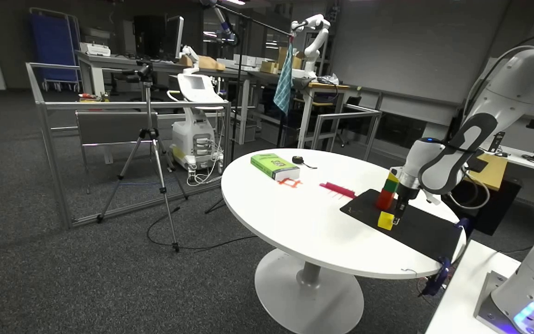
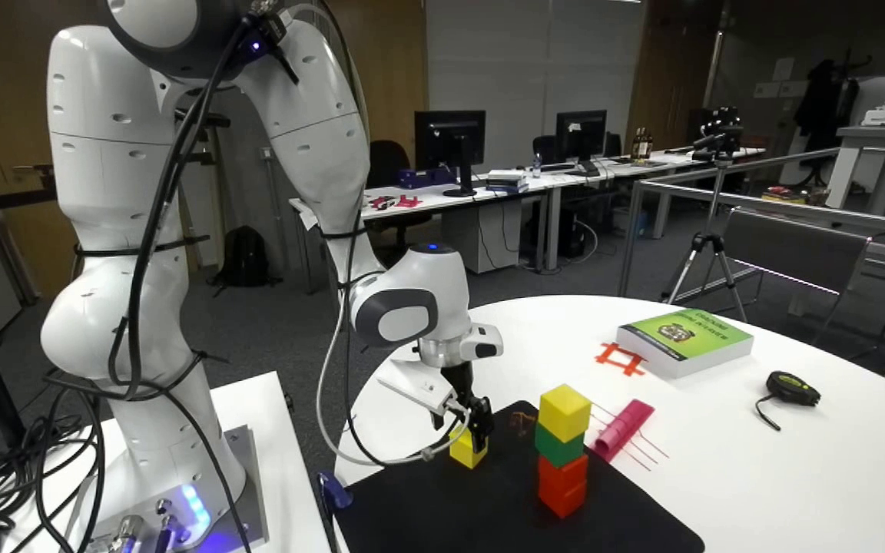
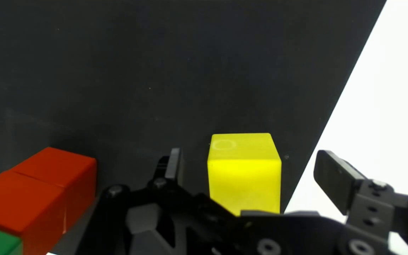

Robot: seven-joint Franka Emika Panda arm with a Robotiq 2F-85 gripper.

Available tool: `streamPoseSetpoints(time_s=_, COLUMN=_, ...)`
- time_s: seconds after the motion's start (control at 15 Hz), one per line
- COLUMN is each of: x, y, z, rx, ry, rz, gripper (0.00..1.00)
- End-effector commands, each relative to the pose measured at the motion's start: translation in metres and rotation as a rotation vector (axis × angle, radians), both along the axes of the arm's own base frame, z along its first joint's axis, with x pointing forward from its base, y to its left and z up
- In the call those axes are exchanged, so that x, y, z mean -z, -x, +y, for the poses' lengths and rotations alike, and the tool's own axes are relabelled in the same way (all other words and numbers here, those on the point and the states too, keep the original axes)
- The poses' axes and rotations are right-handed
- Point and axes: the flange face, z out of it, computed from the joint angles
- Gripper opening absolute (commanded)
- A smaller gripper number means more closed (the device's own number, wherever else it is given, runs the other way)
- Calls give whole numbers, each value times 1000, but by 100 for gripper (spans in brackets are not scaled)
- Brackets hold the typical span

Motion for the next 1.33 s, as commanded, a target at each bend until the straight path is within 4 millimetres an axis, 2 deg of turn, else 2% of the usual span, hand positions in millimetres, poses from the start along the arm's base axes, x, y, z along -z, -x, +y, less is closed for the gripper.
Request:
streamPoseSetpoints(time_s=0.0, x=12, y=-14, z=2, rx=15, ry=-17, rz=-39, gripper=100)
streamPoseSetpoints(time_s=0.47, x=25, y=-32, z=-1, rx=15, ry=-28, rz=-64, gripper=100)
streamPoseSetpoints(time_s=0.6, x=25, y=-35, z=-3, rx=13, ry=-27, rz=-67, gripper=72)
streamPoseSetpoints(time_s=0.93, x=26, y=-36, z=-4, rx=8, ry=-13, rz=-51, gripper=36)
streamPoseSetpoints(time_s=1.0, x=23, y=-34, z=-4, rx=5, ry=-7, rz=-50, gripper=31)
streamPoseSetpoints(time_s=1.27, x=7, y=-20, z=-3, rx=-13, ry=6, rz=-53, gripper=31)
